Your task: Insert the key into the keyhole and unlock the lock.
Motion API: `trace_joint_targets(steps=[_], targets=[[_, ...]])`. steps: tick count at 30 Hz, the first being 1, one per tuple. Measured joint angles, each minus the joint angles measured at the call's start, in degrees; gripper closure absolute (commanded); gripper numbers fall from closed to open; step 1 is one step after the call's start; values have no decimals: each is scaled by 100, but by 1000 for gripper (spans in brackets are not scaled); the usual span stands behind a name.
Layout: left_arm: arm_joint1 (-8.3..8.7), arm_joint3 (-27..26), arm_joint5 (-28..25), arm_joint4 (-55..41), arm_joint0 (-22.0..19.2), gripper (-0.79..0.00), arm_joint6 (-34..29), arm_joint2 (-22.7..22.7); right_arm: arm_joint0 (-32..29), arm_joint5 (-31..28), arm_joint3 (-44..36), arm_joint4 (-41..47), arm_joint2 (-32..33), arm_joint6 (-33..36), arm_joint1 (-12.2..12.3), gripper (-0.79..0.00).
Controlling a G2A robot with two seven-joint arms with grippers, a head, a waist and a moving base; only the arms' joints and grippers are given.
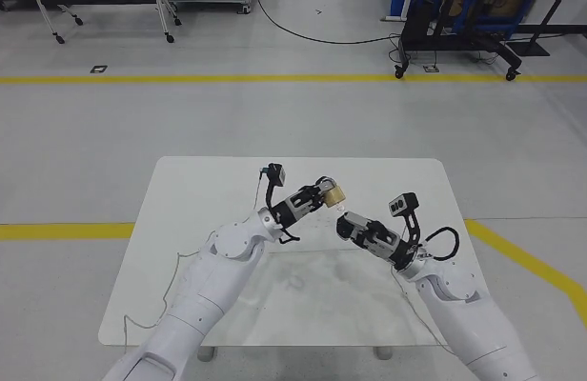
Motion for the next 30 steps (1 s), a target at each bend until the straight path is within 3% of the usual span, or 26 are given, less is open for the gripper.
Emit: trace_joint_targets(steps=[11,17,20,30], targets=[[-2,-8,-7,130,-43,0,-64,13,151,318,39,-186,-36,-168,-30,-234],[-6,-12,-34,156,-44,0,-75,19,240,456,140,-14,-58,-167,-59,-132],[-4,-12,-46,131,-45,0,-102,2,293,536,242,96,-76,-166,-76,0],[-1,26,-114,162,-90,0,-218,-13,401,872,456,841,-110,171,-138,0]])
